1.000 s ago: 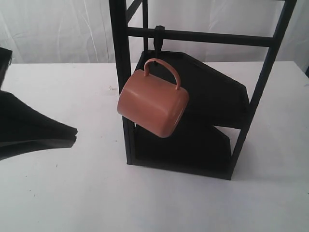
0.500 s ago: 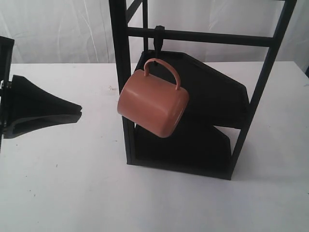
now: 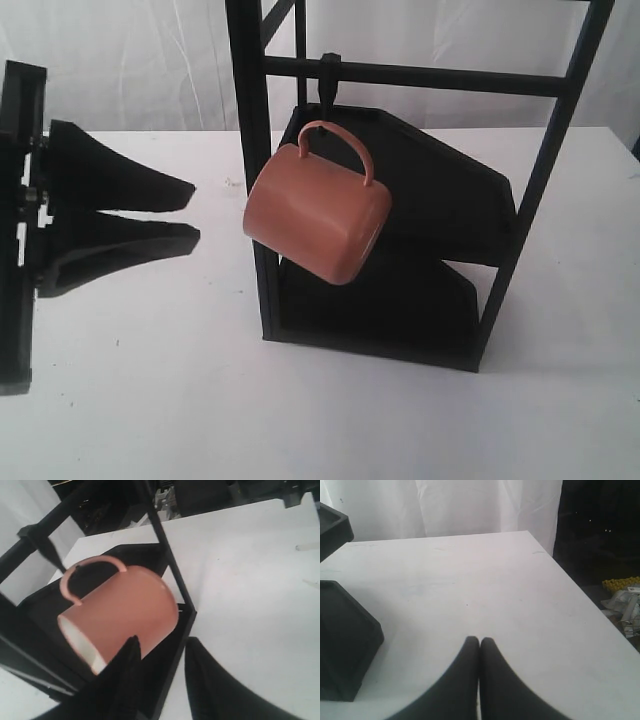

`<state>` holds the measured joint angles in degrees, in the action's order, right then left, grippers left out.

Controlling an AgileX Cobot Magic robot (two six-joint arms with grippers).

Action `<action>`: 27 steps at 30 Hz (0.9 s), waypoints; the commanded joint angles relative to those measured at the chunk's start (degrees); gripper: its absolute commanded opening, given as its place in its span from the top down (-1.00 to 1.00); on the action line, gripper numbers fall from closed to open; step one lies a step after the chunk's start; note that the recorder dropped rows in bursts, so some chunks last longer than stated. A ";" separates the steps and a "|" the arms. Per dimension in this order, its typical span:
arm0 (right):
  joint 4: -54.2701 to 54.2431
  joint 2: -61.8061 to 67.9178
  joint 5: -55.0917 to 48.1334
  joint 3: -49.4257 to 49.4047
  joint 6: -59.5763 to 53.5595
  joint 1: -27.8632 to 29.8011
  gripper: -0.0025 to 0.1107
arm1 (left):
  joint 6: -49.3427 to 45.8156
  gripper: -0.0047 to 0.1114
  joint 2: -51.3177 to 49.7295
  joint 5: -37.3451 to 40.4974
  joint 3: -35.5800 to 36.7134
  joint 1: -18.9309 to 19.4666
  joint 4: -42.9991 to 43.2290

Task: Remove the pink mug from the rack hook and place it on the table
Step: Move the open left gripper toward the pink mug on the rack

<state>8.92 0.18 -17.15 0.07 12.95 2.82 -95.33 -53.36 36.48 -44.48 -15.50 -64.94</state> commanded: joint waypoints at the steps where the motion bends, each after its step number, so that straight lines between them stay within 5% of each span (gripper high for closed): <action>1: -0.24 -0.18 0.50 -0.07 -0.33 -0.16 0.96 | -2.07 0.23 0.08 -2.42 -0.26 -5.27 2.56; 9: -0.24 -0.18 0.50 -0.07 -0.33 -0.16 0.96 | -1.91 -0.15 0.04 -12.07 -0.26 -6.67 3.76; 17: -0.24 -0.18 0.50 -0.07 -0.33 -0.16 0.96 | -1.91 -0.15 -3.51 -15.35 -0.14 -6.67 -0.28; 22: -0.24 -0.18 0.50 -0.07 -0.33 -0.16 0.96 | 2.15 -0.15 -6.89 -25.58 -0.14 -6.67 -0.28; 25: -0.24 -0.18 0.50 -0.07 -0.33 -0.16 0.96 | 4.07 -0.15 -8.85 -12.69 -0.24 -6.67 2.06; 27: -0.24 -0.18 0.50 -0.07 -0.33 -0.16 0.96 | 5.03 -0.15 -10.05 -12.00 -0.24 -6.56 2.07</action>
<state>8.92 0.18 -17.15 0.07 12.88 2.82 -91.82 -62.58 21.75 -44.48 -22.02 -62.85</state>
